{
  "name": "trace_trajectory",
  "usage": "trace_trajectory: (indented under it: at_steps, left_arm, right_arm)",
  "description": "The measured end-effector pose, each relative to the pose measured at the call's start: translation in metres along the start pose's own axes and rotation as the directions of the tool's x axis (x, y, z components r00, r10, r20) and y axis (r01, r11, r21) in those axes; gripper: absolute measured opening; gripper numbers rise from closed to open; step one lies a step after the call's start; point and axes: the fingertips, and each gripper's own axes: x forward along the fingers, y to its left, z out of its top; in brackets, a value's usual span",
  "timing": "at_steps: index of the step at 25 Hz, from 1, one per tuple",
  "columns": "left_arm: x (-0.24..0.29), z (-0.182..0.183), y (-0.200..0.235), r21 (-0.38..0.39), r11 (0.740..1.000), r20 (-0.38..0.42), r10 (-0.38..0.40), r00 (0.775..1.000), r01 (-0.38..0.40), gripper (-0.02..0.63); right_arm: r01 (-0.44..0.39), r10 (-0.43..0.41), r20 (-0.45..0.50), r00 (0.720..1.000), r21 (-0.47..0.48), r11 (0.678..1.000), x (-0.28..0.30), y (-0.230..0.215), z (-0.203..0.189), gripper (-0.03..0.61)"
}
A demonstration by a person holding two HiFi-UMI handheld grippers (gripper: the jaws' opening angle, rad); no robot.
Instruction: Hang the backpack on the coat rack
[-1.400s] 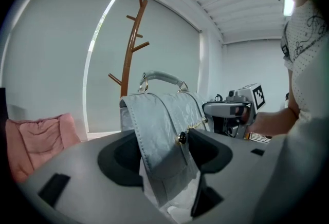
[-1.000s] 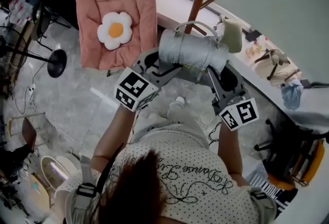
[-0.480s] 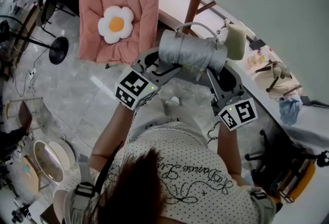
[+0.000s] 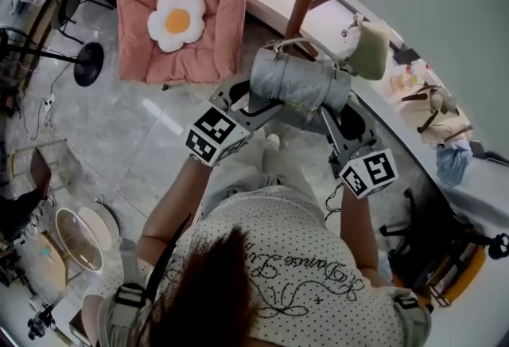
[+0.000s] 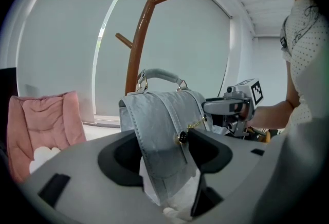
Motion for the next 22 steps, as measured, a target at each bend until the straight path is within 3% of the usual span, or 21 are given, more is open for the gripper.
trace_trajectory:
  at_steps: [11, 22]
  left_arm:
    - [0.030, -0.026, 0.011, 0.016, 0.999, -0.075, -0.026, 0.997, 0.027, 0.259]
    - [0.054, -0.043, 0.009, 0.024, 0.999, -0.141, -0.035, 0.989, 0.039, 0.242]
  right_arm:
    - [0.037, -0.033, -0.061, 0.998, 0.066, 0.997, 0.010, -0.028, -0.030, 0.156]
    - [0.001, 0.005, -0.089, 0.996, 0.075, 0.997, 0.012, -0.055, -0.049, 0.160]
